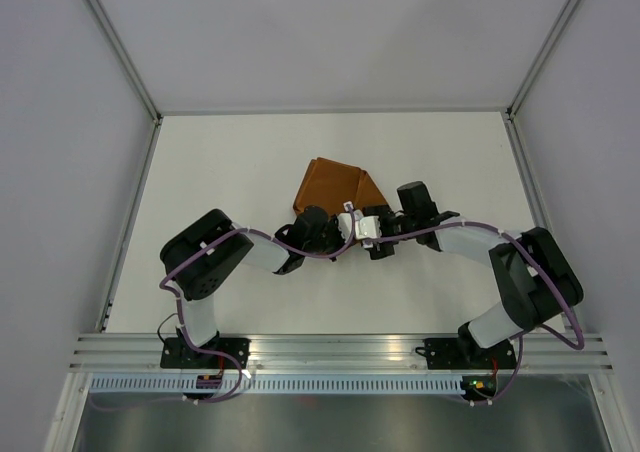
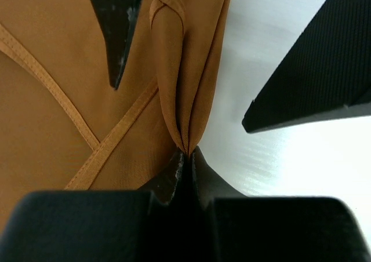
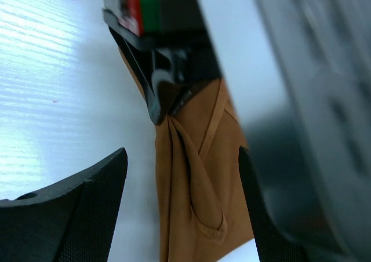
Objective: Fold the napkin, place the utensils inside, and roll it up
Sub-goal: Roll the napkin with the utensil
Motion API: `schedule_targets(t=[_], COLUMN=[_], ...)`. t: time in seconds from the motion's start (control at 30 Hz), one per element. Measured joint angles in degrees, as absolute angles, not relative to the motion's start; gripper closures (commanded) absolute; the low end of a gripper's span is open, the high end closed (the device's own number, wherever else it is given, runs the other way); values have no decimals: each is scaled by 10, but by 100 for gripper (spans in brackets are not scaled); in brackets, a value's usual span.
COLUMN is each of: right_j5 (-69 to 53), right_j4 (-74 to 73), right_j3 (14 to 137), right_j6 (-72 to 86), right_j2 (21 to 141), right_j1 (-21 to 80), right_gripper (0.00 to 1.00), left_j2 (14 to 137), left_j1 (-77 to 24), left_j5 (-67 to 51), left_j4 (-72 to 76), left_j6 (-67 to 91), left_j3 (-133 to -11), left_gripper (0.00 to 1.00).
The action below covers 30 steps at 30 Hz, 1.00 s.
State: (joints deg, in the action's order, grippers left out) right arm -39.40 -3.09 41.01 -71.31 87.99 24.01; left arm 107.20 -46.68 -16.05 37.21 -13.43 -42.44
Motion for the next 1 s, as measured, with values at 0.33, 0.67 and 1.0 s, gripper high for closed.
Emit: schedule_targets(t=[0.33,0.67,1.0], right_j5=[-400,-406,-422], right_j4=[-30,-74,-105], right_j3=[449,479,464], right_j6=[-761,-796,-820], right_j2=[919,935,923], right_j1=[248,241,219], right_gripper=[24,28,27], left_j2=[1072,1071,1070], left_j1=[-457,-453,-453], left_j5=[-162,-162,-161], left_j4=[372,374,374], left_j6=[-124,-120,-120], left_j3=[-423,-420,-420], left_gripper=[98,98,98])
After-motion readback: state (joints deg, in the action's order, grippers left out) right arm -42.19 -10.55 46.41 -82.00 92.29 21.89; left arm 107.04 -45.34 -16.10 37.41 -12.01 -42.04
